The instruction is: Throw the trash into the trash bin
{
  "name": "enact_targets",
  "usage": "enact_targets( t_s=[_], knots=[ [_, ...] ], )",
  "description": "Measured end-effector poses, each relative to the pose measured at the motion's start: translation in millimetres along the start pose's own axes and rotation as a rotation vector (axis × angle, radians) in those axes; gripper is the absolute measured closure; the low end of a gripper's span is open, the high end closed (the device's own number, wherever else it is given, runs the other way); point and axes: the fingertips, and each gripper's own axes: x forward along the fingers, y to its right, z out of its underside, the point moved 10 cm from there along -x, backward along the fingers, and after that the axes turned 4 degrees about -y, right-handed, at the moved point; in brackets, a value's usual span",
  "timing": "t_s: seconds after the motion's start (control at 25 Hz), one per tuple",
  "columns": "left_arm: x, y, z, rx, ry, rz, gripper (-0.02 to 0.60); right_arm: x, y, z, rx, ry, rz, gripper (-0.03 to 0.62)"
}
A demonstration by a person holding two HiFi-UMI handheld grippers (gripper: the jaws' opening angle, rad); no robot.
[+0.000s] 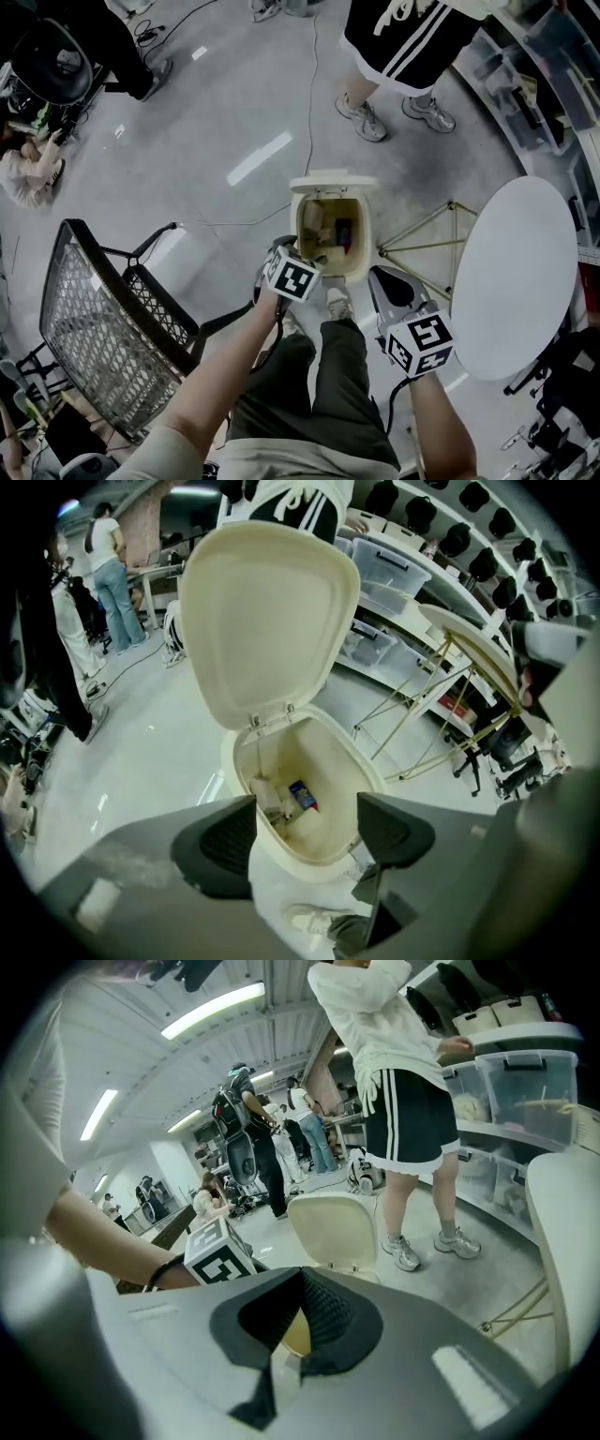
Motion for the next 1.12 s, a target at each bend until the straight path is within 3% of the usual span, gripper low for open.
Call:
enact_targets(
  t_s=[0.2, 0.56, 0.8, 1.12],
  knots=[
    [-55, -3, -1, -0.015, 0.057, -0.024, 0.24, -20, -18, -36, -0.025, 0.025, -0.016, 0.591],
    [-186, -5, -17, -0.051, 0.207, -0.092, 0.371, -66, -61, -110, -0.08, 0.09, -0.039, 0.591],
    [-282, 20, -25, 0.04, 0.33, -0.209, 0.429, -116, -100, -155, -0.162, 0.125, -0.061, 0.591],
    [-424, 54, -37, 0.079, 0.575, -0.319, 0.462, -181, -151, -233, -0.252, 0.295, -0.142, 0.591]
  ],
)
